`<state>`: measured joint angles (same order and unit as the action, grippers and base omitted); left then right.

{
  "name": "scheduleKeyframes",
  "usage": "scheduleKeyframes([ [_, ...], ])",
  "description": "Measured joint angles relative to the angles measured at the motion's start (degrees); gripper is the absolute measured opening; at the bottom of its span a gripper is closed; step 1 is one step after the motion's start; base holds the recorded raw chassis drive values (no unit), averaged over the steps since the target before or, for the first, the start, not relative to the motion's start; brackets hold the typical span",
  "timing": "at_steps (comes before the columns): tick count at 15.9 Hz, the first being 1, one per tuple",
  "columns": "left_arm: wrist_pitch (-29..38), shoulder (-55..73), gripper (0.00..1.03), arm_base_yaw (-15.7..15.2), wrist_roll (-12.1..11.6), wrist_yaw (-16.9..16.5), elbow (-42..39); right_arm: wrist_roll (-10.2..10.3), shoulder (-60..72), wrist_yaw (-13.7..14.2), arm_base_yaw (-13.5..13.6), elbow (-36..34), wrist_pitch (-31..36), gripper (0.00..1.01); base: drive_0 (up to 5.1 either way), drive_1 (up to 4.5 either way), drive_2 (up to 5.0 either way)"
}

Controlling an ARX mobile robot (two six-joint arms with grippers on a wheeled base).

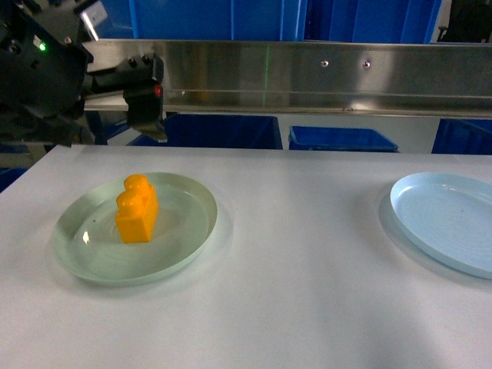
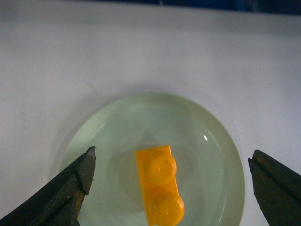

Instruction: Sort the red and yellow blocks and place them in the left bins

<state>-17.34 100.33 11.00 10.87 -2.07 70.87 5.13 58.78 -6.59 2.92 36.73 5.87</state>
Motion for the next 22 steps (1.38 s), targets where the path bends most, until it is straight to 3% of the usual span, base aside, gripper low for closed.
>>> scheduleKeyframes([
  [2, -4.3, 2.3, 0.98, 1.0, 3.0, 0.9, 0.5, 0.0, 0.0, 0.0, 0.0, 0.0, 0.0, 0.28, 0.0, 0.0, 0.0],
  [5, -5.3, 3.5, 0.98, 2.4, 5.3, 2.1, 0.7, 0.0, 0.0, 0.0, 0.0, 0.0, 0.0, 0.28, 0.0, 0.0, 0.0],
  [10, -4.7, 6.2, 0.98, 3.5, 4.7, 6.6, 0.9, 0.0, 0.0, 0.0, 0.0, 0.0, 0.0, 0.28, 0.0, 0.0, 0.0],
  [20, -2.5, 10.2, 0.98, 2.5, 2.1, 8.1, 0.9, 0.0, 0.0, -0.1, 0.0, 0.0, 0.0, 0.28, 0.0, 0.0, 0.0],
  [21, -2.3, 11.7, 0.76, 2.1, 1.9, 8.7, 0.5, 0.0, 0.0, -0.1, 0.0, 0.0, 0.0, 0.28, 0.0, 0.0, 0.0],
  [22, -1.9, 11.8, 0.66, 1.9, 1.8, 9.1, 0.2, 0.0, 0.0, -0.1, 0.0, 0.0, 0.0, 0.28, 0.0, 0.0, 0.0],
])
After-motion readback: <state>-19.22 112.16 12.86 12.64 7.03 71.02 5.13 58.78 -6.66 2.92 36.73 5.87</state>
